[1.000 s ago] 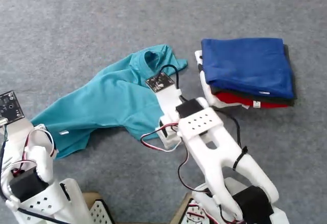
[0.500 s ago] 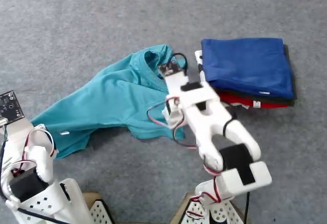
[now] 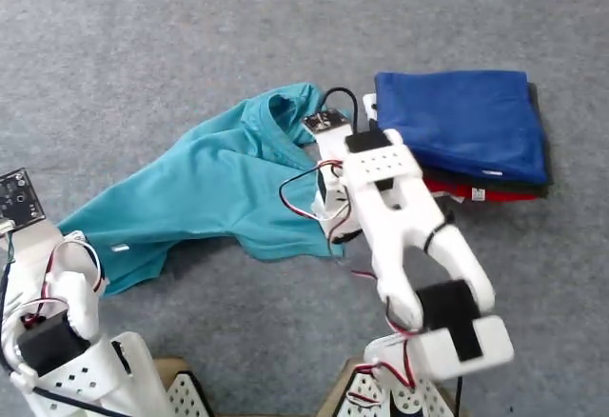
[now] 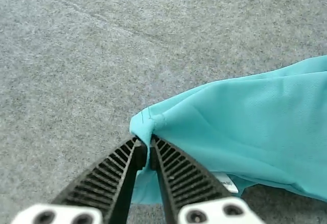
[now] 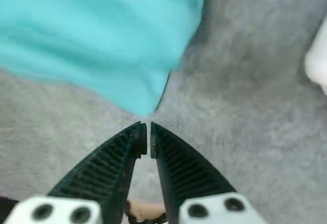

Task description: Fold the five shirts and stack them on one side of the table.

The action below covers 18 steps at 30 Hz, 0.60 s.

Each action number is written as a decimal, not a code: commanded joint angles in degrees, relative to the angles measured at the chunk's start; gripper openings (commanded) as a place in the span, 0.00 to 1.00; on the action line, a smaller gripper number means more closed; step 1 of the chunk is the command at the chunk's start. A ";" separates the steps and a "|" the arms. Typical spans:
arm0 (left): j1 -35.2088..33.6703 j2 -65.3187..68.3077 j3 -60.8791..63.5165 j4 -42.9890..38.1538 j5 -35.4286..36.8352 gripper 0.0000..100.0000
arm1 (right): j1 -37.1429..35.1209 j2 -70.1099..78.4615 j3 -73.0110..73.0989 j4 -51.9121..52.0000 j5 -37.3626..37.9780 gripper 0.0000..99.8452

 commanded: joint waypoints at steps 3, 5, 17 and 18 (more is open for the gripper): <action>0.57 -0.09 -2.77 0.09 -0.09 0.03 | 0.18 -7.69 6.11 0.18 -4.13 0.03; 0.57 -0.09 -2.77 0.00 -0.09 0.03 | 0.26 -8.84 9.36 -3.52 -6.07 0.03; 0.57 -0.09 -2.77 0.09 -0.09 0.03 | -6.07 -9.01 10.86 -10.29 -18.73 0.12; 0.57 -0.09 -2.77 0.09 -0.09 0.03 | -6.15 -8.75 11.12 -11.34 -19.69 0.12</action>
